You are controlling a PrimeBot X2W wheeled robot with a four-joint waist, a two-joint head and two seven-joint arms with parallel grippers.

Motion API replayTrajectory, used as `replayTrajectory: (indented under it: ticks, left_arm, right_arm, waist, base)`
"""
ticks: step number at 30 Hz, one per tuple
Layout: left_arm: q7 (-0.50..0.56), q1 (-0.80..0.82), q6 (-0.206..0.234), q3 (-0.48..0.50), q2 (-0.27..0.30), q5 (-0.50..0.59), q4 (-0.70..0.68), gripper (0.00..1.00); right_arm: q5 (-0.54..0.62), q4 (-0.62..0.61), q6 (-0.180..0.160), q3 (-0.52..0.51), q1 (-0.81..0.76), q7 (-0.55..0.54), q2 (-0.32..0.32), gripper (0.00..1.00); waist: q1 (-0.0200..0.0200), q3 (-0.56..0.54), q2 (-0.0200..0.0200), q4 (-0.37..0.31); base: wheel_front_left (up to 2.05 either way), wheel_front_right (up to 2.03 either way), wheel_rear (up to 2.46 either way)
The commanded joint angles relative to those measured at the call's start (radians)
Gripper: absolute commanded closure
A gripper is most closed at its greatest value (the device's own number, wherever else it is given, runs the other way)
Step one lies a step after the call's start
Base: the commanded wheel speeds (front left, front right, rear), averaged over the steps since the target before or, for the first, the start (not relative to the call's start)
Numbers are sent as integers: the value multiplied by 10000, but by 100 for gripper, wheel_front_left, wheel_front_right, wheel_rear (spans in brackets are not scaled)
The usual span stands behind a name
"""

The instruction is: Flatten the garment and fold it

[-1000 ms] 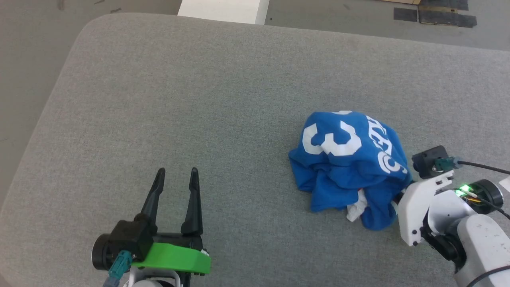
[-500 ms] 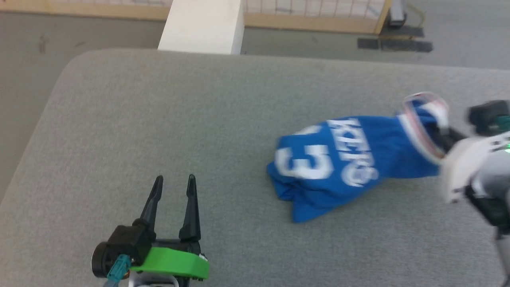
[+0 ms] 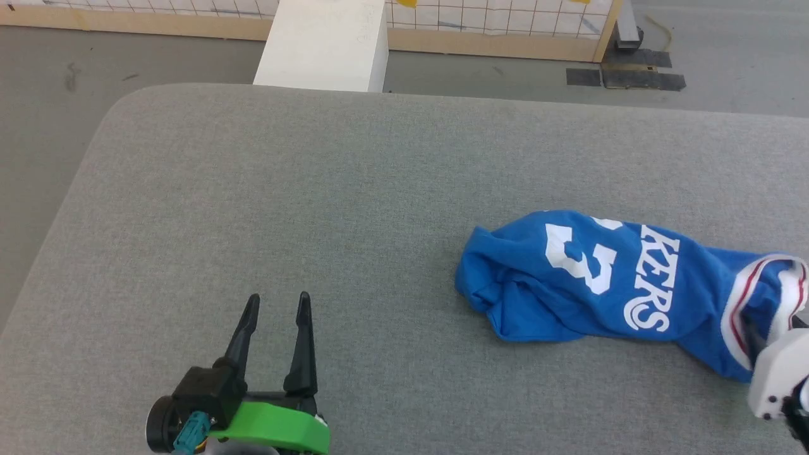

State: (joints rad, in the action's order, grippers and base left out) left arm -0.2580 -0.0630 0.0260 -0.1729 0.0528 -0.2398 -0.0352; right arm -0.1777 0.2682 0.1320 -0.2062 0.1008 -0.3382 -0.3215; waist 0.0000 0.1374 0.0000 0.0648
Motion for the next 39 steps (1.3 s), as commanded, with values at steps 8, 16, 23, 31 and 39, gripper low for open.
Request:
replayTrajectory:
  ticks: [8,16,23,31,39]
  left_arm:
    - [-38,-243,-136,233,-26,193,-238,0]
    - [-38,-461,-123,254,-26,247,-794,0]
    - [-38,-797,10,166,-26,111,-997,0]
    - [20,161,-449,-319,115,569,-296,0]
    - [3023,3224,-1340,-1644,638,961,1292,0]
  right_arm:
    - [-33,-1380,-13,-48,363,972,702,0]
    - [285,-3907,-13,-172,-771,2484,2279,0]
    - [-541,-4308,-13,-125,-2341,4303,2705,0]
    - [-889,-3842,-13,251,-2411,5059,2710,0]
    - [-828,-3864,-13,305,-1951,4840,2711,0]
  waist:
    - [0,-364,0,-477]
    - [0,-451,0,-740]
    - [0,-426,0,-816]
    - [0,-206,0,-951]
    - [0,396,0,-832]
  base:
    - [0,0,0]
    - [0,0,0]
    - [0,0,0]
    - [0,0,0]
    - [0,0,0]
